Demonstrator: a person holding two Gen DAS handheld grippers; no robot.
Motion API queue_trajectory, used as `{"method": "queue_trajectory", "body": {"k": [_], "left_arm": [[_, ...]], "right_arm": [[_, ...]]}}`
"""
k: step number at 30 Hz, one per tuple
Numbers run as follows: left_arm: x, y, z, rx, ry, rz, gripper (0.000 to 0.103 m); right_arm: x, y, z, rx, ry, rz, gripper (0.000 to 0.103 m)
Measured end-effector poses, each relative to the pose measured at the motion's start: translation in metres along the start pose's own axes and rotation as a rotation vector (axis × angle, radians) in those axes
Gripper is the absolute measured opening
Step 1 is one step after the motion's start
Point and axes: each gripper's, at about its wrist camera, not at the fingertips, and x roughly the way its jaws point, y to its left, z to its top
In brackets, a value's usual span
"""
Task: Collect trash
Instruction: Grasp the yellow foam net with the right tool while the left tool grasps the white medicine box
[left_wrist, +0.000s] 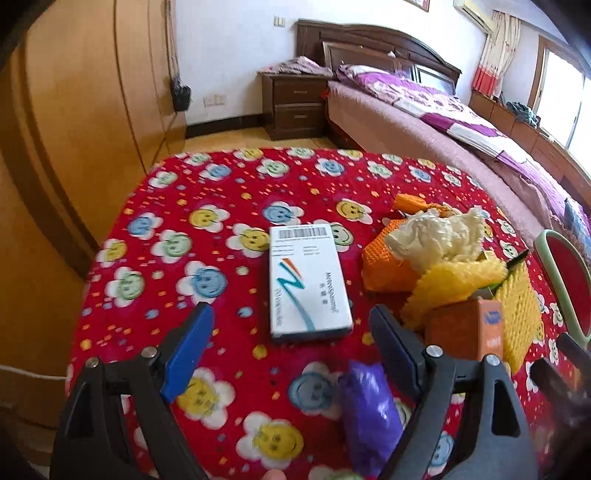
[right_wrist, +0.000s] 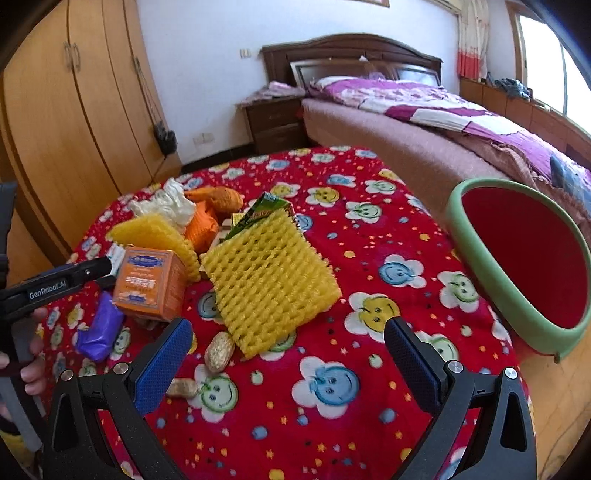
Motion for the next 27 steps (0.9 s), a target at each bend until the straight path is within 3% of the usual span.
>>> {"method": "queue_trajectory", "body": {"k": [5,7,8,12,13,15,18,21,27], "left_arm": [[0.022,-0.002,0.006,0.011,0.037,-0.025,0.084],[0.029,-0.001,0.007,0.008,0.052,-0.03,0.075],[0.033,0.0,0.008,0.005,0.066,-0.038,0.074],[0.035,-0.004,0.007,0.007,0.06,-0.038,0.067],[0.035,-0.005,0.007,0.013,0.06,-0.039,0.063],[0.037,-0.009,0.007,0.031,0.049,-0.028,0.052],[0.036,-0.012,0.005,0.049,0.038,-0.036,0.051],[0.03,-0.013,0.003,0.044,0.032,-0.068,0.051],[-0.007,-0.014,0.007,0.038,-0.038,-0.107,0.051]], "right_arm": [[0.017,0.008,0.008,-0.025,0.032,-0.036,0.103],[0.025,0.007,0.01,-0.012,0.057,-0.029,0.103],[0.028,0.006,0.011,0.002,0.066,-0.029,0.099],[0.035,0.002,0.014,0.039,0.086,-0.015,0.064],[0.034,0.002,0.014,0.043,0.082,-0.017,0.06],[0.031,0.0,0.014,0.047,0.071,-0.011,0.038],[0.022,-0.001,0.012,0.052,0.046,0.001,0.021],[0.01,0.0,0.009,0.041,0.011,0.003,0.012],[-0.02,-0.001,0.002,0.046,-0.048,0.034,0.012]]}}
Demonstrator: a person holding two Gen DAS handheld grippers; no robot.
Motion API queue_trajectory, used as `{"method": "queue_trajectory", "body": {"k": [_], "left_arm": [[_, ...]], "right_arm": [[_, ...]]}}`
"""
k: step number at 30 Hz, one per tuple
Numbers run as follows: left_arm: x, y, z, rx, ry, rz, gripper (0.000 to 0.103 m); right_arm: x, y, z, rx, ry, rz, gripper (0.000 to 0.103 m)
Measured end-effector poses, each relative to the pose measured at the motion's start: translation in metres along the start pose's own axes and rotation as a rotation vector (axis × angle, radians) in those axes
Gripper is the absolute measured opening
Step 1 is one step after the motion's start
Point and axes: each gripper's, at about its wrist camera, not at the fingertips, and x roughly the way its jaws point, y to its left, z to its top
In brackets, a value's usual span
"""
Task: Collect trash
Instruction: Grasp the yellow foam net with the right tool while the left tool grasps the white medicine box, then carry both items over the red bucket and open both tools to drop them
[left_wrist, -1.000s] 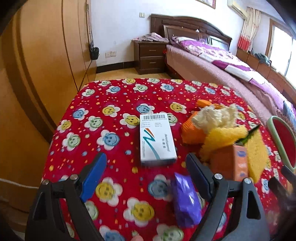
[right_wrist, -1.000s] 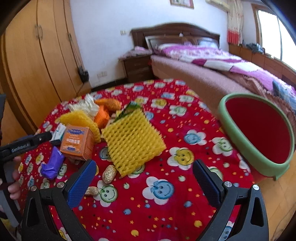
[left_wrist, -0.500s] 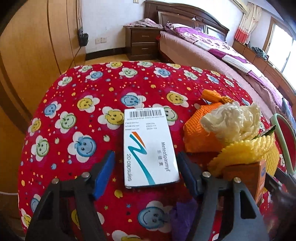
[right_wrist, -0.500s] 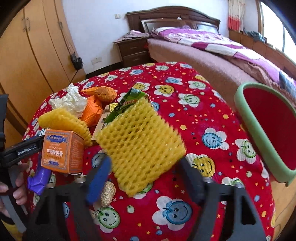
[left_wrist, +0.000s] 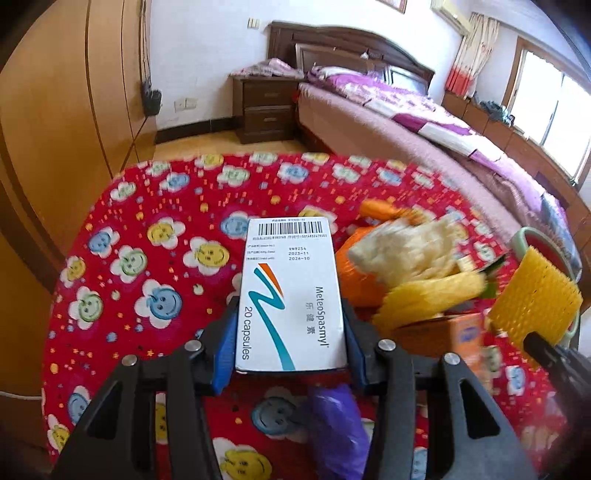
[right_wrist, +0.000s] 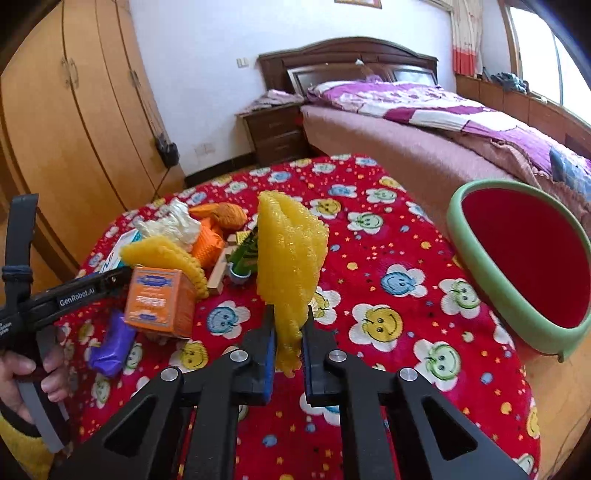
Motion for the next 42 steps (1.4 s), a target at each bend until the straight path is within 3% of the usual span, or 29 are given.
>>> {"method": "queue_trajectory", "body": {"k": [8,18,42], "left_arm": [[-0.049,-0.022,0.002,-0.005,-0.069,-0.05,0.051],[-0.077,-0.067,0.004,0.009,-0.105,-0.135,0.051],[-0.044,-0.207,0.012,0.198,-0.059,-0.271,0.051]], "right_arm": [[-0.037,-0.01,-0.002,0.014,-0.076,0.035,0.011],[-0.071,-0.043,-0.005,0.046,-0.137,0.02,0.011],[-0.089,-0.17,-0.007,0.253,-0.19,-0.142,0.011]]}}
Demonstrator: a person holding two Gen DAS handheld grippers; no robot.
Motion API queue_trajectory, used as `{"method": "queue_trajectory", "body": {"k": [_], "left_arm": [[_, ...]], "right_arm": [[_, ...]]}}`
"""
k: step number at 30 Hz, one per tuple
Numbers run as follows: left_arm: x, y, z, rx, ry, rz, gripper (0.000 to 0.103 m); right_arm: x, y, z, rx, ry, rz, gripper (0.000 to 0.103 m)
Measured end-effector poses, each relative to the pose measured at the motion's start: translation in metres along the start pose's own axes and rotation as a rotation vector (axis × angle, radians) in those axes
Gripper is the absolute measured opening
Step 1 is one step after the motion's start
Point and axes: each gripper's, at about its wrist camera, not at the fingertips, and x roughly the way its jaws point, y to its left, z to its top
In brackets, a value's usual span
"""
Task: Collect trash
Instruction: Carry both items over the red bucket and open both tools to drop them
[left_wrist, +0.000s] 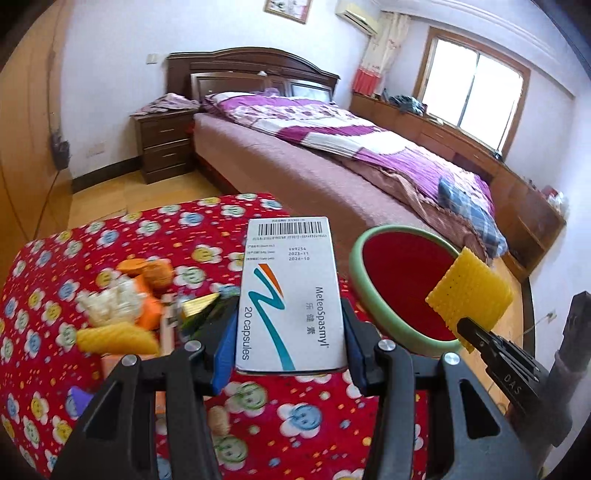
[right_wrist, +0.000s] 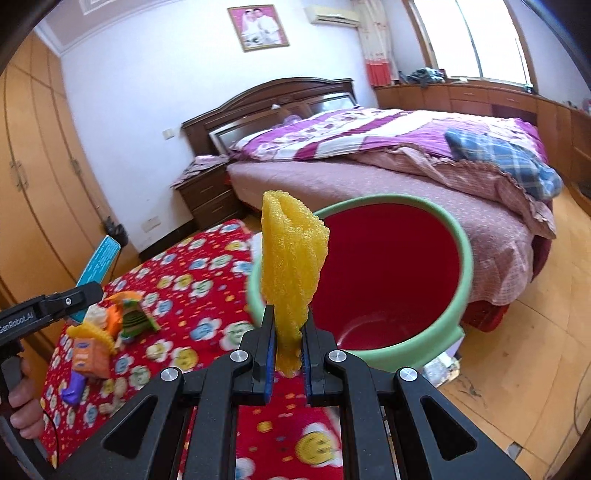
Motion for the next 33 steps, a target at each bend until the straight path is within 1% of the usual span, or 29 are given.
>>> {"method": "queue_trajectory", "body": {"k": [4,12,18,20,22,24,28,33], "left_arm": [[0.021,-0.021,0.006,0.047,0.012,-0.015,0.051],[0.066,-0.063,0.013,0.108,0.054,-0.09,0.051],[0.097,-0.091,0.011,0.153,0.104,-0.142,0.051],[0.105,-0.097,0.009,0.168,0.116,-0.146,0.051],[0.11,-0.103,0.008,0.186,0.123,-0.151,0.051],[0.112,-0.106,0.007,0.2,0.124,-0.159,0.053],[0.108,-0.109,0.006,0.216,0.109,-0.154,0.054],[0.095,-0.104,0.005,0.196,0.097,-0.161,0.054]], "right_arm": [[0.008,-0.022,0.003,0.038,0.004,-0.032,0.011],[0.026,-0.059,0.007,0.096,0.021,-0.088,0.011],[0.033,-0.07,0.009,0.095,0.02,-0.104,0.013],[0.034,-0.072,0.009,0.094,0.017,-0.1,0.013],[0.035,-0.074,0.009,0.093,0.015,-0.097,0.014],[0.035,-0.075,0.008,0.092,0.012,-0.097,0.022],[0.034,-0.077,0.008,0.1,0.011,-0.093,0.024],[0.027,-0.074,0.007,0.108,0.004,-0.084,0.024]]}}
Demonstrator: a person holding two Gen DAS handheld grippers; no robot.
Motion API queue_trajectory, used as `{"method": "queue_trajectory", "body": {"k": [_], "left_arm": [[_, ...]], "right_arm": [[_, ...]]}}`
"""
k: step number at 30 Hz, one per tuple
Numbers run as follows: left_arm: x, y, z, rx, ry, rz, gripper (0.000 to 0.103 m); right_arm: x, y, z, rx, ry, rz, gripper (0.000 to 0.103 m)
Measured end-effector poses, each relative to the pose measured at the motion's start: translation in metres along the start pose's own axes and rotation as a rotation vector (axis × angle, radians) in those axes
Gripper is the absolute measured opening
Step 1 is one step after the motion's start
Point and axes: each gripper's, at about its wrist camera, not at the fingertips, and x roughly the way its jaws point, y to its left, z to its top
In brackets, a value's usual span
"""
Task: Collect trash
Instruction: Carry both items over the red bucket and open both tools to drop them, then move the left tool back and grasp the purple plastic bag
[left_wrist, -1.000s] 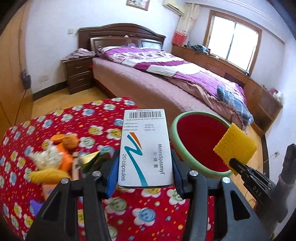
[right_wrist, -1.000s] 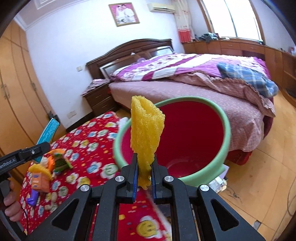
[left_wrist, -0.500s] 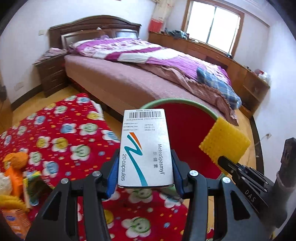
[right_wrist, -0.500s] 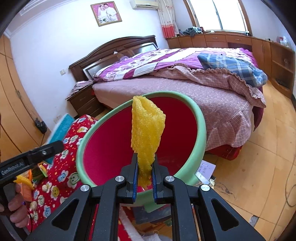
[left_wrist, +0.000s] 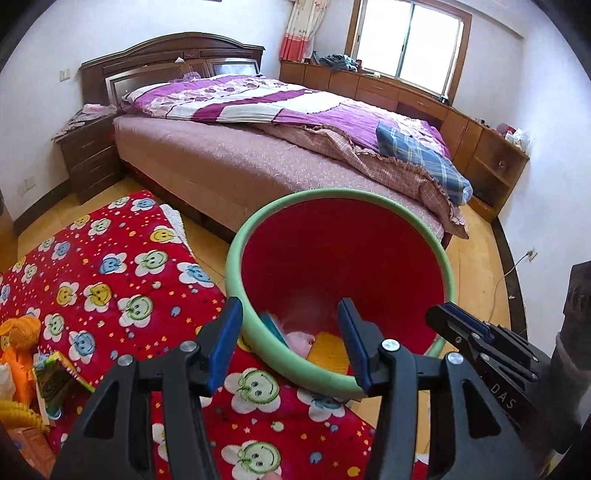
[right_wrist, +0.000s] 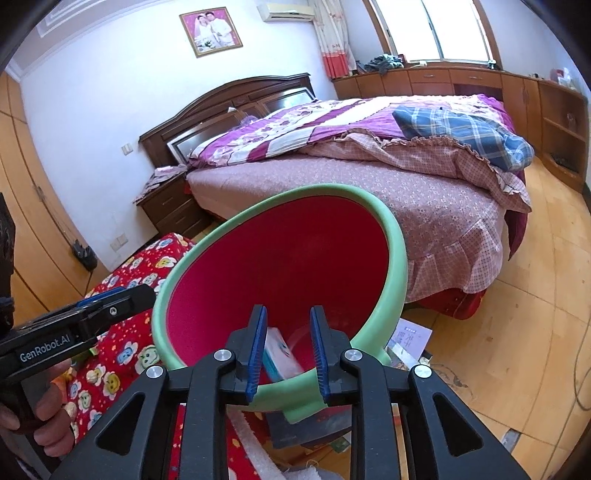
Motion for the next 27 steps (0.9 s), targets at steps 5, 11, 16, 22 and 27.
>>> {"method": "queue_trajectory", "body": {"k": [5,11,16,22,27], "left_arm": [[-0.019,0.008,-0.005,-0.032,-0.008,0.007,0.054],[-0.048,0.02,-0.016,-0.069,-0.026,0.03,0.054],[-0.074,0.036,-0.029,-0.105,-0.036,0.064,0.054],[-0.099,0.06,-0.045,-0.149,-0.04,0.124,0.054],[-0.116,0.083,-0.061,-0.187,-0.032,0.181,0.054]], "right_arm": [[-0.014,0.012,-0.001,-0.017,-0.018,0.015,0.024],[-0.029,0.03,-0.004,-0.038,-0.027,0.045,0.027],[-0.037,0.046,-0.009,-0.051,-0.02,0.075,0.041],[-0.042,0.066,-0.017,-0.069,-0.001,0.107,0.043],[-0.043,0.081,-0.024,-0.091,0.017,0.125,0.043]]}}
